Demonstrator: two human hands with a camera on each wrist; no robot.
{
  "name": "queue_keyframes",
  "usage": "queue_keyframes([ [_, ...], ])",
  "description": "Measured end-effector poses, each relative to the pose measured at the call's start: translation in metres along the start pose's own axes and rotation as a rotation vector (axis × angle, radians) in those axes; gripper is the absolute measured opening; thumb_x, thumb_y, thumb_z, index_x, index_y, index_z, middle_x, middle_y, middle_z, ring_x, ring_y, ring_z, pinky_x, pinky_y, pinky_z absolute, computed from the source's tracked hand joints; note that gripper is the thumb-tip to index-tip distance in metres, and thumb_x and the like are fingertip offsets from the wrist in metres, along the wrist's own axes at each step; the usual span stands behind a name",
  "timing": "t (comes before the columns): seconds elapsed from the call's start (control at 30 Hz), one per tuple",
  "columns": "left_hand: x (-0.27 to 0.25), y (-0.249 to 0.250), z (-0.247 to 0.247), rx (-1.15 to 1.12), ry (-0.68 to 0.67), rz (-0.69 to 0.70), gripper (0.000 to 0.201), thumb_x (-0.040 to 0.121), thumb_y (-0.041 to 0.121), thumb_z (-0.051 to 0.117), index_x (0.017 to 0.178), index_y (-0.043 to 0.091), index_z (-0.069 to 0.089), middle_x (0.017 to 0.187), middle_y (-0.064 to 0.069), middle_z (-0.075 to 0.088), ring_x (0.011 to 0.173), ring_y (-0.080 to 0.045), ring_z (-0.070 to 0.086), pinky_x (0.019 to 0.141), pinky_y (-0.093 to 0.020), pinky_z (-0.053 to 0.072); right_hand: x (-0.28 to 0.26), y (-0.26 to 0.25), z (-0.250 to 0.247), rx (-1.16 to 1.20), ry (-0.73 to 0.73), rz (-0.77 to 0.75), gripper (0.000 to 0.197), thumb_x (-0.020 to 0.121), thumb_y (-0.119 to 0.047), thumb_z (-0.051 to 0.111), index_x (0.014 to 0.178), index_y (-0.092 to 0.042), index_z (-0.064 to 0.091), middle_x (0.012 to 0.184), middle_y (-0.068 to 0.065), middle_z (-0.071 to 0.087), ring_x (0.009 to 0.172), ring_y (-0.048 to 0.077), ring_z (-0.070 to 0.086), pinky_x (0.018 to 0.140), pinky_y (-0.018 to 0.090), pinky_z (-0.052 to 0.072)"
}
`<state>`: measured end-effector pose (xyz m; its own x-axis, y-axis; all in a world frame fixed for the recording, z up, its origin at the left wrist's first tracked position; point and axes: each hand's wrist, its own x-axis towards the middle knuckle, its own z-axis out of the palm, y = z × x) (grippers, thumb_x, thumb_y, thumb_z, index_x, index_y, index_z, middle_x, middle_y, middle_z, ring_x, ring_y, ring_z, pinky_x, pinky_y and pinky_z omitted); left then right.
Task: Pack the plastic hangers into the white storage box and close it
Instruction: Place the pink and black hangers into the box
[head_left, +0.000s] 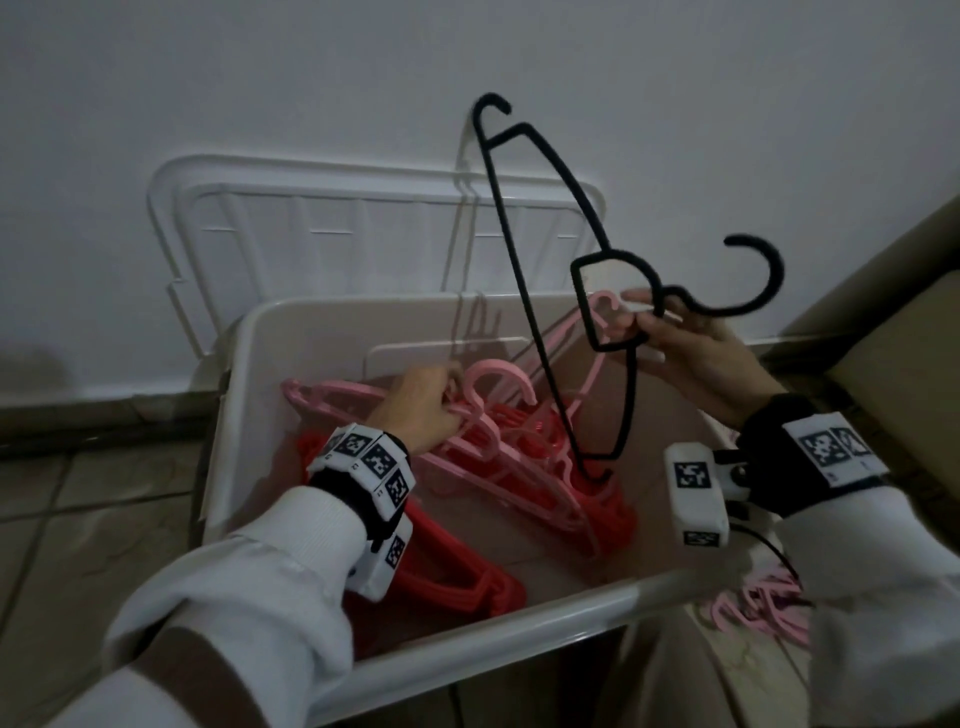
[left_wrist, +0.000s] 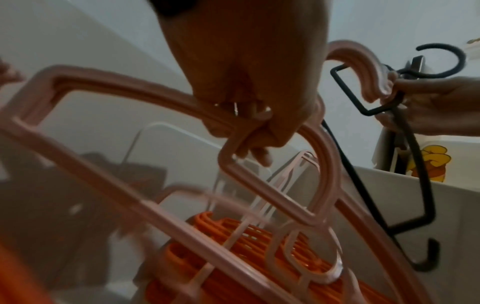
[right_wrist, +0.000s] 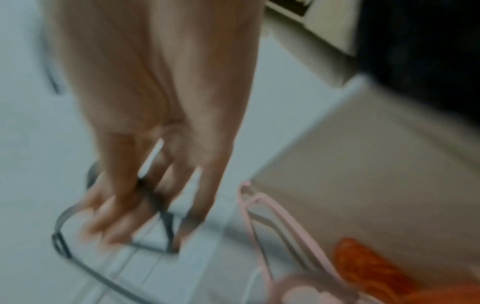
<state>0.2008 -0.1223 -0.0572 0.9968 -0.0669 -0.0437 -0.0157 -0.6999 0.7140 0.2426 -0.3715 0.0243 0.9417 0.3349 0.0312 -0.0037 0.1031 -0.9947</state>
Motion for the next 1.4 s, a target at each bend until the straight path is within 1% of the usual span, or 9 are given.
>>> queue_keyframes([
  [0.2, -0.001, 0.003, 0.0, 0.039, 0.064, 0.052, 0.02, 0.079, 0.006, 0.055, 0.064, 0.018, 0.053, 0.059, 0.005, 0.053, 0.056, -0.011, 0.053, 0.058, -0.023, 0.039, 0.009, -0.02, 0.019, -0.162, 0.136, -0.205, 0.016, 0.089, -0.017, 0.049, 0.102, -0.014, 0.058, 0.068, -0.007, 0.062, 0.052, 0.006, 0.052, 0.057, 0.016, 0.047],
  [0.3, 0.0, 0.002, 0.0, 0.006, 0.019, 0.046, 0.012, 0.078, 0.005, 0.057, 0.069, 0.011, 0.061, 0.065, 0.0, 0.061, 0.061, -0.014, 0.058, 0.06, -0.026, 0.047, 0.013, -0.018, 0.026, -0.187, 0.197, -0.203, 0.02, 0.099, -0.015, 0.041, 0.1, -0.017, 0.06, 0.066, -0.006, 0.056, 0.05, 0.005, 0.044, 0.052, 0.013, 0.04],
  [0.47, -0.003, 0.005, 0.0, 0.01, -0.01, 0.022, 0.031, 0.078, 0.008, 0.064, 0.065, 0.033, 0.053, 0.064, 0.013, 0.059, 0.067, -0.01, 0.059, 0.065, -0.022, 0.045, 0.018, -0.013, 0.035, -0.151, 0.277, -0.159, 0.02, 0.098, -0.016, 0.042, 0.094, -0.018, 0.061, 0.073, -0.01, 0.06, 0.064, 0.0, 0.056, 0.063, 0.012, 0.044],
  [0.6, -0.005, 0.008, -0.002, -0.006, -0.018, 0.024, 0.02, 0.077, 0.011, 0.067, 0.092, 0.025, 0.069, 0.083, 0.002, 0.07, 0.08, -0.017, 0.064, 0.079, -0.029, 0.052, 0.021, -0.021, 0.039, -0.048, 0.335, -0.113, 0.024, 0.098, -0.022, 0.042, 0.083, -0.022, 0.061, 0.074, -0.012, 0.06, 0.075, 0.001, 0.056, 0.063, 0.016, 0.041],
  [0.8, -0.005, 0.009, -0.003, 0.077, -0.015, 0.028, 0.025, 0.075, 0.008, 0.061, 0.094, 0.022, 0.068, 0.082, -0.003, 0.07, 0.079, -0.019, 0.064, 0.07, -0.025, 0.049, 0.027, -0.039, 0.043, 0.001, 0.401, 0.005, 0.023, 0.096, -0.02, 0.045, 0.075, -0.019, 0.056, 0.065, -0.011, 0.066, 0.085, 0.006, 0.057, 0.071, 0.026, 0.04],
  [0.97, -0.011, 0.014, -0.007, 0.045, -0.05, 0.033, 0.013, 0.083, 0.007, 0.058, 0.089, 0.016, 0.066, 0.088, 0.001, 0.067, 0.09, -0.025, 0.064, 0.08, -0.036, 0.053, 0.026, -0.049, 0.055, -0.041, 0.338, 0.112, 0.017, 0.091, -0.006, 0.042, 0.084, -0.011, 0.057, 0.09, 0.002, 0.057, 0.076, 0.003, 0.053, 0.063, 0.014, 0.046],
  [1.1, -0.005, 0.008, -0.003, 0.064, -0.037, 0.065, 0.021, 0.074, 0.007, 0.067, 0.078, 0.027, 0.063, 0.073, 0.003, 0.068, 0.068, -0.017, 0.066, 0.061, -0.026, 0.05, 0.023, -0.063, 0.057, -0.155, 0.247, 0.192, 0.026, 0.095, 0.003, 0.036, 0.105, -0.007, 0.057, 0.087, -0.005, 0.058, 0.063, -0.008, 0.056, 0.056, 0.006, 0.043],
  [1.27, -0.004, 0.007, -0.002, 0.071, -0.056, 0.087, 0.023, 0.075, 0.005, 0.066, 0.081, 0.026, 0.064, 0.074, 0.004, 0.066, 0.069, -0.013, 0.063, 0.067, -0.027, 0.053, 0.011, -0.078, 0.051, -0.469, 0.027, 0.333, 0.026, 0.098, -0.008, 0.038, 0.094, -0.011, 0.064, 0.106, 0.0, 0.062, 0.095, 0.007, 0.057, 0.078, 0.016, 0.052],
  [1.4, -0.004, 0.006, -0.003, 0.109, -0.068, 0.131, 0.022, 0.074, 0.007, 0.066, 0.079, 0.028, 0.059, 0.073, 0.002, 0.067, 0.067, -0.014, 0.063, 0.067, -0.029, 0.054, -0.006, -0.089, 0.046, -0.713, -0.095, 0.392, 0.025, 0.099, -0.015, 0.038, 0.102, -0.009, 0.062, 0.112, 0.006, 0.065, 0.097, 0.01, 0.059, 0.074, 0.009, 0.051],
])
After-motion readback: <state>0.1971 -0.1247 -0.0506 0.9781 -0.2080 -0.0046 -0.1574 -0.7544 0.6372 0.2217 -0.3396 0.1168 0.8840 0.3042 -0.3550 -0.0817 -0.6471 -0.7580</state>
